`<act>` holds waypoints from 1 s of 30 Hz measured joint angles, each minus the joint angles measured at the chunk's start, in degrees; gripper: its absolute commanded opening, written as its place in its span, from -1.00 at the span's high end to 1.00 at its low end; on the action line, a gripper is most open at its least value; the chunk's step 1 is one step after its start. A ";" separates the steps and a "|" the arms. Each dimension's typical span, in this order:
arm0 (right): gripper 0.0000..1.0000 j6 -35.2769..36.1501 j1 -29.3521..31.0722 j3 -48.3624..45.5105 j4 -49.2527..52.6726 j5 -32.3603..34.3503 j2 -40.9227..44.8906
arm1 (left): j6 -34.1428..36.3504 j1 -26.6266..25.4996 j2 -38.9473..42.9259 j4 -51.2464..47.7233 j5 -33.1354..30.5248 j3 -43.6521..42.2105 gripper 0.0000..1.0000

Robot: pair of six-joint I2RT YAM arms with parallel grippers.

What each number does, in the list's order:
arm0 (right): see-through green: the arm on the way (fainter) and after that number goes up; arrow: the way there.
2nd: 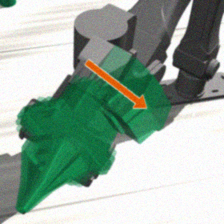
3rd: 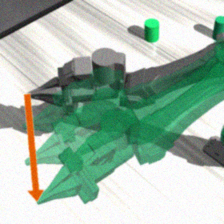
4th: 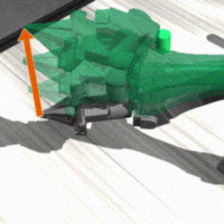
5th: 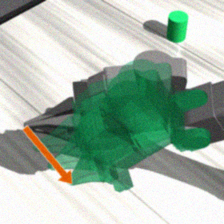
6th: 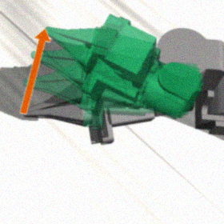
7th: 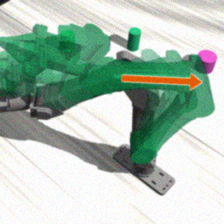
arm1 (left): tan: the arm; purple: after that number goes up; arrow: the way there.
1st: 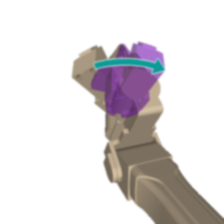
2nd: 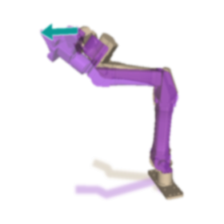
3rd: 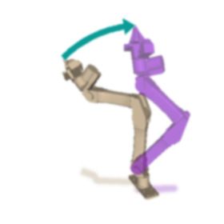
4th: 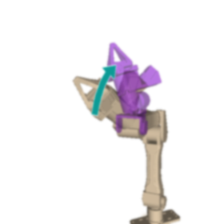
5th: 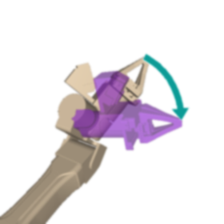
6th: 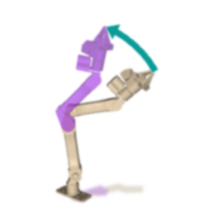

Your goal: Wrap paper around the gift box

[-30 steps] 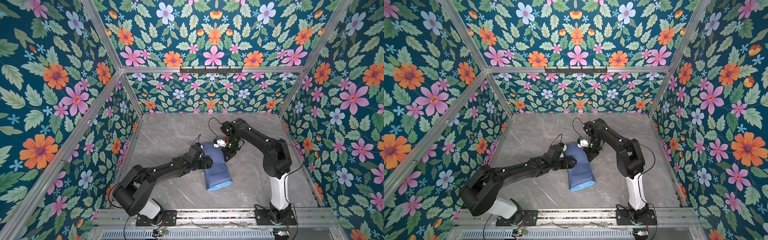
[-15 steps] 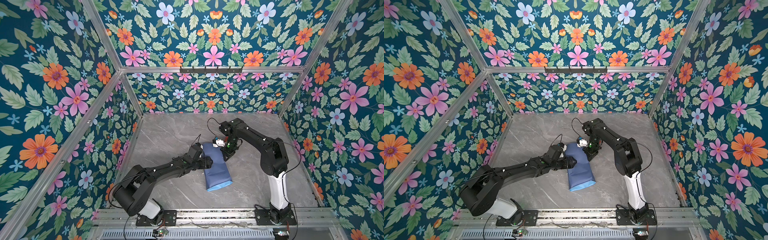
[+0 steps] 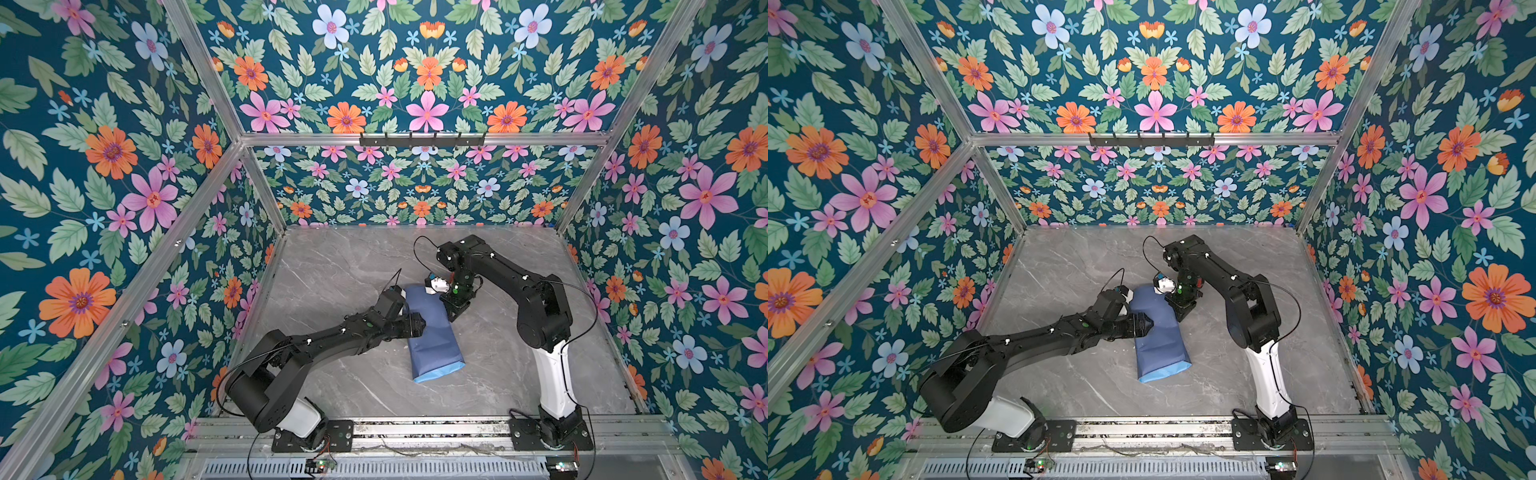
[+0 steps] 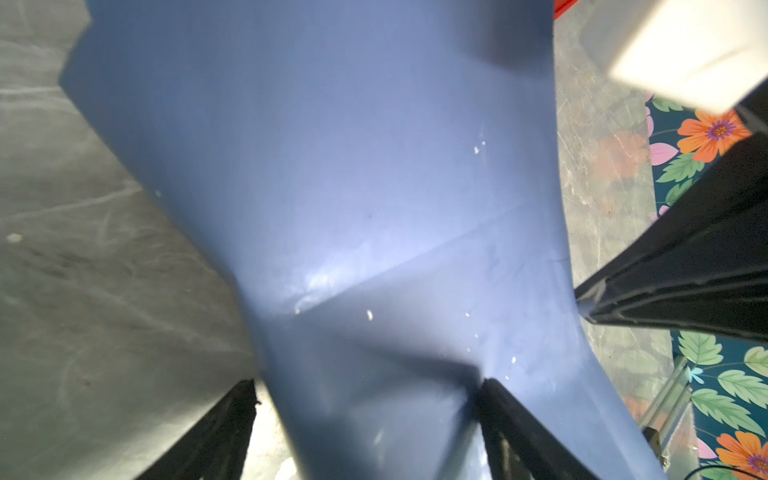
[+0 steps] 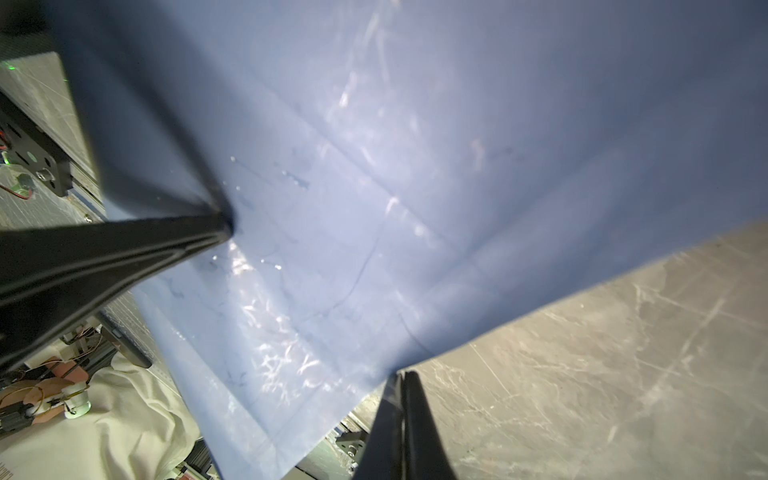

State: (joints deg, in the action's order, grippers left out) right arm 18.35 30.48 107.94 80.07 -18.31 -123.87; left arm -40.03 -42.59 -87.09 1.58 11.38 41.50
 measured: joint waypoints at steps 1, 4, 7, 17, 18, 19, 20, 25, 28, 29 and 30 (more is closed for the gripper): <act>0.97 0.00 0.00 0.13 0.20 0.13 -0.15 | 0.00 0.00 0.00 0.02 0.00 0.00 -0.70; 0.92 -0.02 0.00 0.48 0.17 0.52 -0.48 | 0.00 0.00 0.00 0.07 0.00 -0.04 -0.70; 0.87 -0.02 0.00 0.92 0.17 0.76 -0.81 | -0.02 0.00 0.02 0.13 0.00 -0.09 -0.70; 0.68 -0.09 0.00 1.11 -0.09 1.55 -1.29 | -0.02 0.00 0.11 0.52 -0.04 -0.35 -0.70; 0.65 -0.20 0.00 1.11 -0.17 1.64 -1.29 | -0.02 0.00 0.11 0.52 -0.04 -0.35 -0.69; 0.63 -0.22 -0.02 1.11 -0.22 1.75 -1.29 | -0.02 0.00 0.11 0.52 -0.04 -0.35 -0.69; 0.61 -0.22 -0.02 1.11 -0.26 1.95 -1.29 | -0.02 0.00 0.11 0.52 -0.04 -0.35 -0.69; 0.52 -0.22 0.00 1.18 -0.42 2.51 -1.29 | -0.02 0.00 0.11 0.59 -0.04 -0.39 -0.69; 0.49 -0.20 0.02 1.66 -0.28 2.95 -1.29 | -0.02 0.00 0.11 0.76 -0.02 -0.48 -0.70; 0.49 -0.20 0.04 1.86 -0.26 3.04 -1.29 | -0.02 0.00 0.11 0.76 -0.02 -0.48 -0.69; 0.48 -0.20 0.07 1.99 -0.22 3.21 -1.29 | -0.02 0.00 0.11 0.76 -0.02 -0.48 -0.70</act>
State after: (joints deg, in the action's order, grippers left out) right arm 18.15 30.55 109.93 79.85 -15.09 -125.16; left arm -40.05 -42.59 -86.98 2.35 11.35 41.01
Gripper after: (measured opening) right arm 0.255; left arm 0.848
